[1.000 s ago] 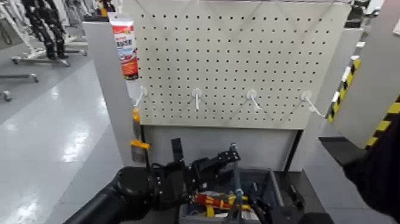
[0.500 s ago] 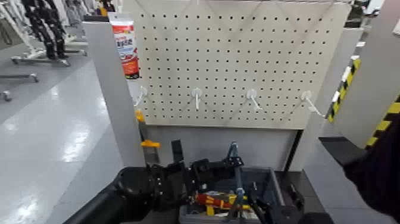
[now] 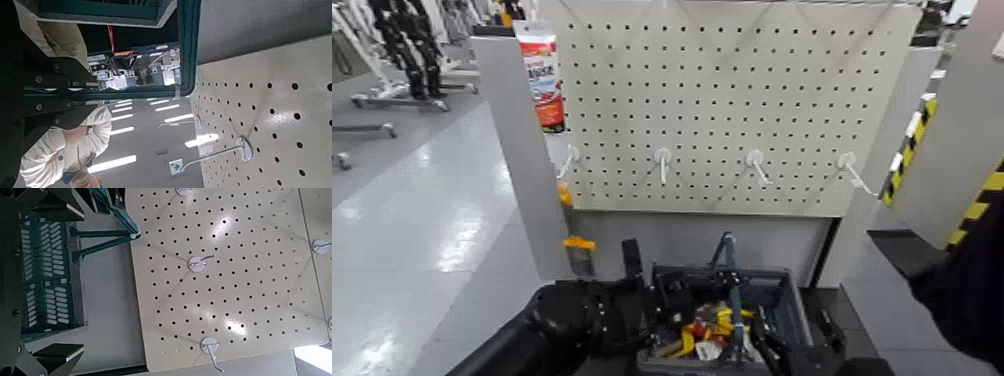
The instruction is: Grasp the handle of the crate.
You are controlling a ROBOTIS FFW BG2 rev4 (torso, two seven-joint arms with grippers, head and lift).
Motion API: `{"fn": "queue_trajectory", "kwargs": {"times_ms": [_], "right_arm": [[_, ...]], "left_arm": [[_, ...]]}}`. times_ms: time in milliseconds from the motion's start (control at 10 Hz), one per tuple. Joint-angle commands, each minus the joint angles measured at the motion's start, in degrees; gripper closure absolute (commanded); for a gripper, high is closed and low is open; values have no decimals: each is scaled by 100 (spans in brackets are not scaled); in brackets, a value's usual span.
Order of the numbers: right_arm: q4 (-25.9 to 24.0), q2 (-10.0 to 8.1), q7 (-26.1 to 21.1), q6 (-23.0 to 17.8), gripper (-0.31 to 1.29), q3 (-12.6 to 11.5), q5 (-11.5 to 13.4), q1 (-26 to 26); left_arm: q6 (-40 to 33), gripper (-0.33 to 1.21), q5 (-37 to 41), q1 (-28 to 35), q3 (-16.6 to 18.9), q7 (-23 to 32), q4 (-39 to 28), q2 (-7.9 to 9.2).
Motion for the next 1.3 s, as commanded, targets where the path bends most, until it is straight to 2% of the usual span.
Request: {"fn": "queue_trajectory", "kwargs": {"times_ms": [100, 500, 800, 1300], "right_arm": [[-1, 0, -13, -59, 13, -19, 9, 21], [-10, 0, -92, -130, 13, -107, 9, 91], [-10, 0, -127, -182, 13, -125, 35, 109], [-28, 0, -145, -209, 13, -160, 62, 144]], "left_arm": [[-15, 109, -1, 119, 45, 0, -82, -7], [47, 110, -1, 479, 247, 44, -680, 45], [223, 111, 16, 1024, 554, 237, -1392, 177], [355, 115, 306, 1964, 1205, 1178, -2833, 502]]}}
